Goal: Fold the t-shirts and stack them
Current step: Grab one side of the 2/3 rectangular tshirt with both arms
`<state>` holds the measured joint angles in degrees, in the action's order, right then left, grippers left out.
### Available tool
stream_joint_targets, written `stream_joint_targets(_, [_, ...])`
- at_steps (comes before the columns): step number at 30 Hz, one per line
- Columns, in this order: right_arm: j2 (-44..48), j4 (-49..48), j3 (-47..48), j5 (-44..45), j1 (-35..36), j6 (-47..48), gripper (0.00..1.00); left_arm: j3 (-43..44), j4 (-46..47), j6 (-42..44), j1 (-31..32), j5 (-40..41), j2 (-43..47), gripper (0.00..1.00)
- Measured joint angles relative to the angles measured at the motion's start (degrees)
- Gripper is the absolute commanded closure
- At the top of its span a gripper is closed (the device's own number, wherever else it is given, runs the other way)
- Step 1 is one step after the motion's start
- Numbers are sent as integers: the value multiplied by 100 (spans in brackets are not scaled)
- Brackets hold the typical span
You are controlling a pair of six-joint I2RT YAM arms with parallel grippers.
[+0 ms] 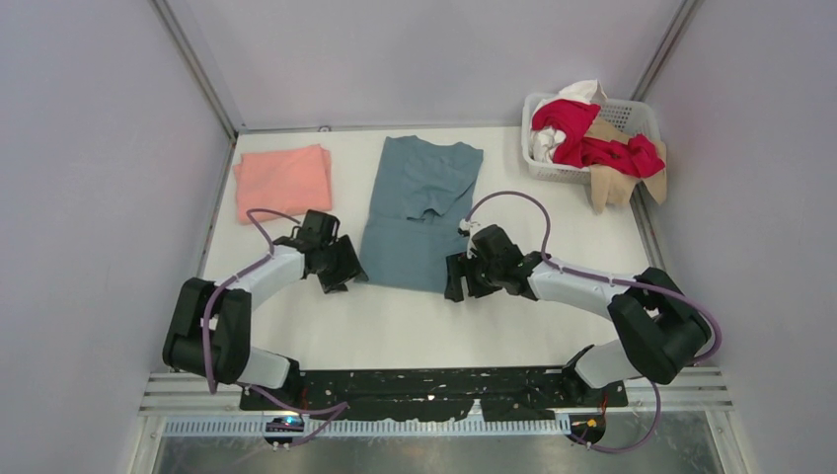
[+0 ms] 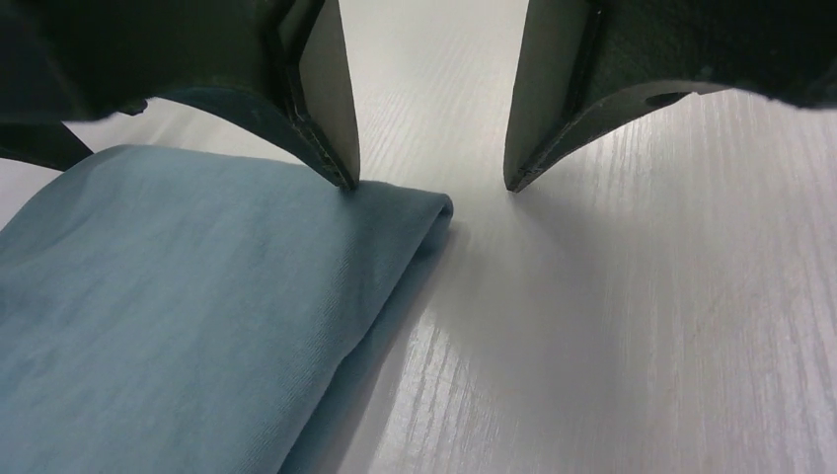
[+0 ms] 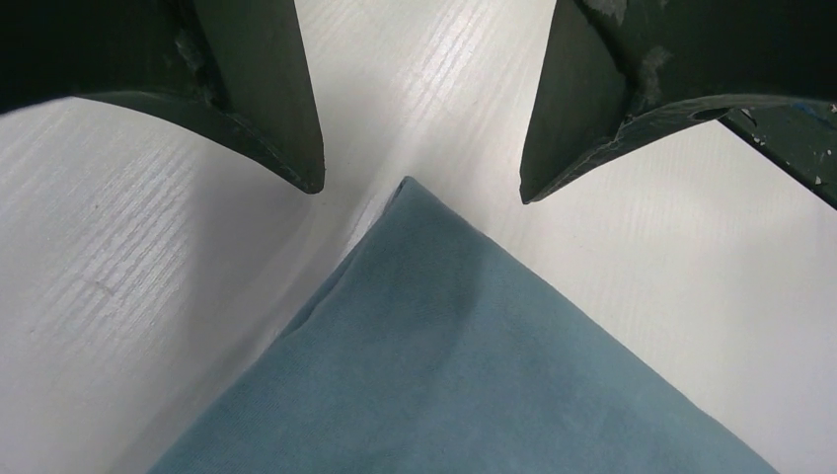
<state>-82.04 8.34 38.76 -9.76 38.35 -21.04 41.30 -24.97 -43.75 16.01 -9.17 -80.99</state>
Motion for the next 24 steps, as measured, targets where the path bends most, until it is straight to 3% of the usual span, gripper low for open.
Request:
stream_joint_targets(3, [-11, -90, -52, 55, 46, -9, 28, 4, 170, -70, 0, -92, -192, 62])
stream_joint_targets(7, [-90, -184, -63, 168, 98, -13, 43, 46, 385, -101, 0, -192, -415, 99])
stream_joint_targets(11, [-223, -302, -48, 264, 181, 11, 49, 111, 511, -92, -2, -361, -612, 100])
stream_joint_targets(17, [-435, -426, 50, 372, 306, 33, 85, 70, 739, -107, -2, -490, -651, 100])
stream_joint_targets(19, [-461, -424, 55, 391, 315, 28, 92, 9, 815, -114, 0, -501, -608, 100])
stream_joint_targets(24, [-417, -304, 55, 356, 372, 28, 94, -487, 914, -120, 0, -385, -22, 100])
